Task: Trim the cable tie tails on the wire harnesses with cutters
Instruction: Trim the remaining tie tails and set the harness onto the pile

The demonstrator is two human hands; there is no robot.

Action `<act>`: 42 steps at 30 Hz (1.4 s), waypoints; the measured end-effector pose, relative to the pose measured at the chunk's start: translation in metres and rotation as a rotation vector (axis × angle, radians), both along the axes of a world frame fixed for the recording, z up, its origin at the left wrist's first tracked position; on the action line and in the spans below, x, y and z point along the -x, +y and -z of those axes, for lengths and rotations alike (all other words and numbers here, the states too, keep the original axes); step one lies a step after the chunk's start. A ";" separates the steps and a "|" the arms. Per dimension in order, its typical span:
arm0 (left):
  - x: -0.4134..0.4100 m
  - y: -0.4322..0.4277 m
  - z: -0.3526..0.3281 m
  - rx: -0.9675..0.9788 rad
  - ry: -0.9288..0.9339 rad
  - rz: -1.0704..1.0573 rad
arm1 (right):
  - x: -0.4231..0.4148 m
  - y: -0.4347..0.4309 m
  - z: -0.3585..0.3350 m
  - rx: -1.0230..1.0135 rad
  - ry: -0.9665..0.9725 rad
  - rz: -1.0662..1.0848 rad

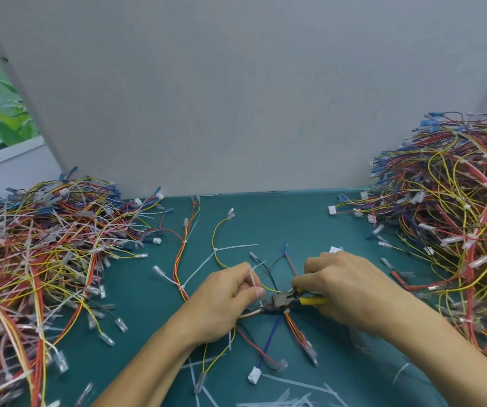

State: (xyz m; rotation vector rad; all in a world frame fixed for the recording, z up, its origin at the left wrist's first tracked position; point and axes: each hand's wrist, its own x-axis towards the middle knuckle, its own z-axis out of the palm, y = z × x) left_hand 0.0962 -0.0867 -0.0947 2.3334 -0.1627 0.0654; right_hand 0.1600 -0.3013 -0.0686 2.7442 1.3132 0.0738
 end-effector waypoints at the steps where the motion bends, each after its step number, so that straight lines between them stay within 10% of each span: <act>1: 0.000 0.000 0.000 -0.001 0.000 -0.001 | -0.001 -0.001 0.001 -0.004 -0.011 -0.004; 21: -0.002 0.004 0.005 0.065 -0.010 -0.005 | 0.000 -0.002 0.009 -0.048 -0.007 -0.025; 30: -0.002 0.024 -0.019 0.997 -0.039 -0.220 | 0.009 0.008 -0.001 -0.393 0.206 -0.044; 42: 0.006 0.027 -0.009 0.012 0.141 0.110 | 0.001 -0.006 -0.007 -0.181 0.294 0.108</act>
